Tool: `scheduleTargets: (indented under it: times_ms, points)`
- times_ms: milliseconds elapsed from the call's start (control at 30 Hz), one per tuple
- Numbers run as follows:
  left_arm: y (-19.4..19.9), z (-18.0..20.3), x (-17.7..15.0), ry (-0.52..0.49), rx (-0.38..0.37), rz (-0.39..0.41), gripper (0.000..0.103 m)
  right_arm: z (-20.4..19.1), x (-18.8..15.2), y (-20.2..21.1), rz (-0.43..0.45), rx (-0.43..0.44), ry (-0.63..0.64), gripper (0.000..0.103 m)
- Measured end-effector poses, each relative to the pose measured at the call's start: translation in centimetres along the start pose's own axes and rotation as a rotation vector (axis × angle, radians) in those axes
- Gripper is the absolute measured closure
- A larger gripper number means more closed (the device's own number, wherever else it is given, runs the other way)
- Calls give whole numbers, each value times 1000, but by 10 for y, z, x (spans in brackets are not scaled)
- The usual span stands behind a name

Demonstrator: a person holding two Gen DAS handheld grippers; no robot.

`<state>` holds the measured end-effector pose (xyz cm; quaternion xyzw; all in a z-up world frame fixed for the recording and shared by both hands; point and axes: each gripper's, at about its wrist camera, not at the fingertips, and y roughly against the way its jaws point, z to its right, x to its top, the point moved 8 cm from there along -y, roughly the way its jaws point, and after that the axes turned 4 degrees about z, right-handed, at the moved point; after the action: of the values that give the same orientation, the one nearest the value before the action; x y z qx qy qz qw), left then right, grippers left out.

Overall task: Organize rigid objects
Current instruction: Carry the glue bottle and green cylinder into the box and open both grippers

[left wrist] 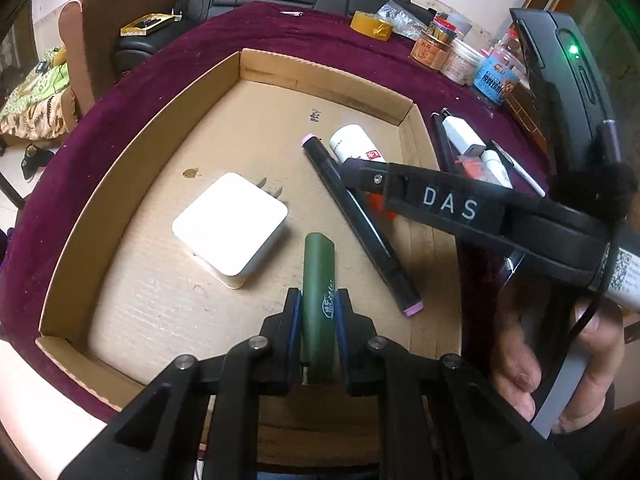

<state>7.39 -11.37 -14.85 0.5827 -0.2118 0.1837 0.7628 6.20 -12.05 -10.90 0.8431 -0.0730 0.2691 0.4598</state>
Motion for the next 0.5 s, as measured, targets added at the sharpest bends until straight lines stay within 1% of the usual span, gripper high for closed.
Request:
scheduleTargets:
  times_ms: [67, 167, 233, 267, 300, 333, 367, 400, 467, 500]
  points:
    - [0, 0, 0, 2, -2, 0, 88, 0, -1, 0, -2, -4, 3, 75]
    - [1, 0, -1, 5, -10, 8, 87, 0, -1, 0, -6, 20, -16, 74]
    - [1, 0, -1, 12, -22, 6, 84, 2, 0, 4, 3, 34, -32, 74]
    - [1, 1, 0, 15, -31, 4, 76, 1, 2, 9, 19, 64, -32, 74]
    - [1, 2, 1, 18, -41, 6, 61, -2, 2, 13, 27, 90, -20, 72]
    - [2, 3, 1, 18, -39, 11, 52, -3, 1, 20, 38, 110, -10, 69]
    - [4, 5, 2, 13, -35, 19, 43, -3, 0, 30, 63, 132, -8, 57]
    - [7, 7, 3, -2, -34, 38, 43, -1, -1, 40, 88, 148, -13, 47]
    - [11, 12, 4, -27, -41, 55, 43, 3, -4, 64, 148, 198, -19, 46]
    - [14, 16, 4, -46, -50, 70, 43, 4, -7, 73, 161, 223, -18, 46]
